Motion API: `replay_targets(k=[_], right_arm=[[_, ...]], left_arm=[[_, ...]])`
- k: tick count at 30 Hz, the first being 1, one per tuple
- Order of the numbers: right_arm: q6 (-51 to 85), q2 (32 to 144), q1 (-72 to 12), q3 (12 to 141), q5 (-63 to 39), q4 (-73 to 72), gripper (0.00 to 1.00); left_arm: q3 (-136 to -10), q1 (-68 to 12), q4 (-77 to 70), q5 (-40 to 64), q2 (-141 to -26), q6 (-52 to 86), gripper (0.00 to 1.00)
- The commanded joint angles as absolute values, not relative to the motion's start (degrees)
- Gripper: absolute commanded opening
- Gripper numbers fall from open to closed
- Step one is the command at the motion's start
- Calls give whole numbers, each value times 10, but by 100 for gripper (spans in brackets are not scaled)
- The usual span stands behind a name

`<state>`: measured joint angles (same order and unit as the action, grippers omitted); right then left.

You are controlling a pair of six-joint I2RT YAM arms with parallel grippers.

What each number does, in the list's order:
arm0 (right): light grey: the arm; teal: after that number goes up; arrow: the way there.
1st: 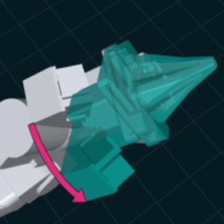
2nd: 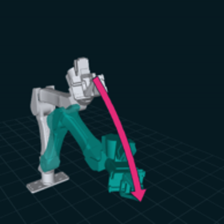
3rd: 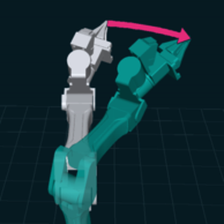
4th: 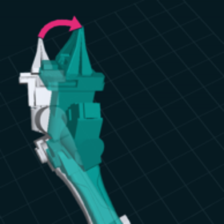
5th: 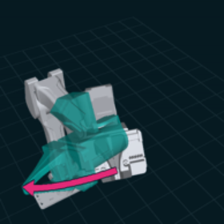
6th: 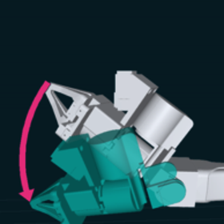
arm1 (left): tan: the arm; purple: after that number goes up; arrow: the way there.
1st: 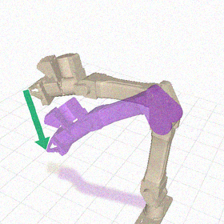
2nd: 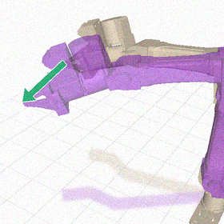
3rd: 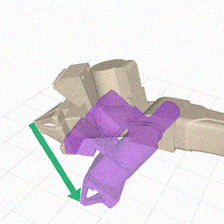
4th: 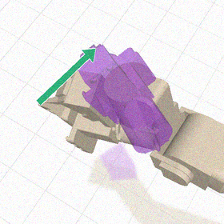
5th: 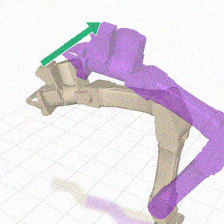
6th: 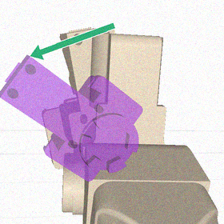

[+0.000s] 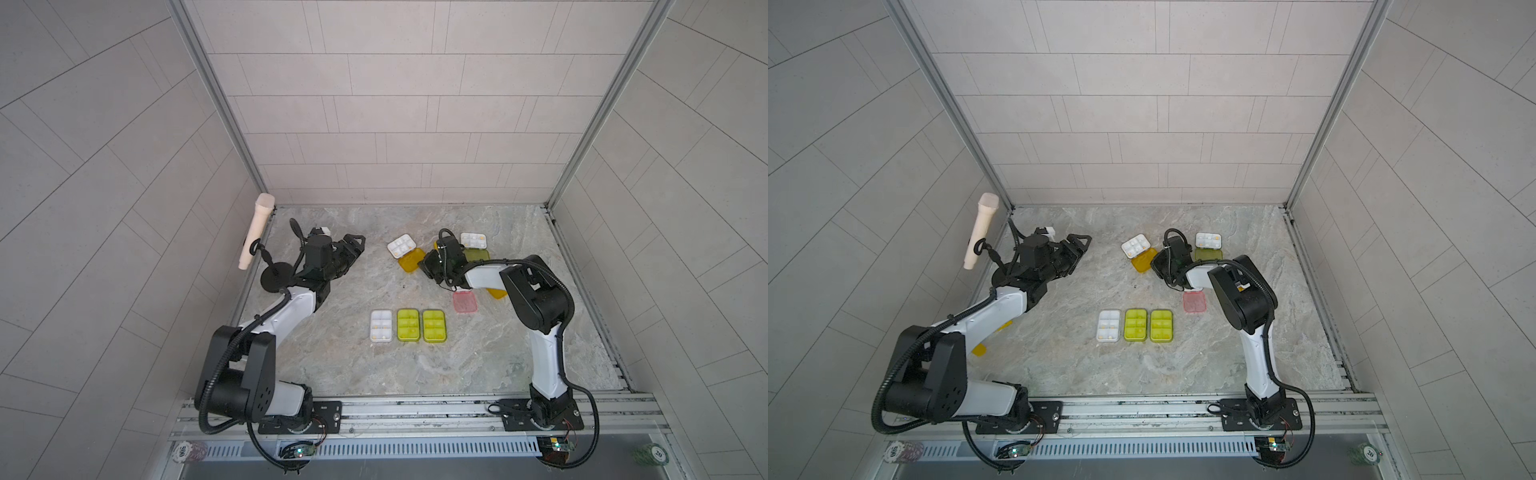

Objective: Close pillboxes
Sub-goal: Adjust the pillbox at the center of the board.

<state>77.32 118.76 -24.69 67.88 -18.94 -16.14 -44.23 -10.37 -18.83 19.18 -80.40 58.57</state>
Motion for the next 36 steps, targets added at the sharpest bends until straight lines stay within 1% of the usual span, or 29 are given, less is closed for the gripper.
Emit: replay_targets(k=[1,5,8,15,21,28,33,36], right_arm=[[758,1150,-246,675,-199,-132,16],[733,1140,-248,673,-223,-96,16],[728,1134,-252,656,-245,-98,16],[700,1092,-261,606,-246,-88,16],[652,1053,-265,585,-254,-40,16],[588,1036,-259,593,-268,29,16],[544,1042,-247,613,-283,77,16],[528,1043,-241,625,-287,92,17]], left_arm=[[-456,-100,-198,194,-808,583,80],[-459,-100,-194,195,-811,578,80],[-461,-100,-190,194,-814,575,80],[-464,-100,-186,196,-826,568,79],[-476,-100,-171,213,-844,559,78],[-493,-105,-157,236,-879,546,77],[-524,-117,-115,272,-917,526,76],[-532,-126,-106,278,-931,519,76]])
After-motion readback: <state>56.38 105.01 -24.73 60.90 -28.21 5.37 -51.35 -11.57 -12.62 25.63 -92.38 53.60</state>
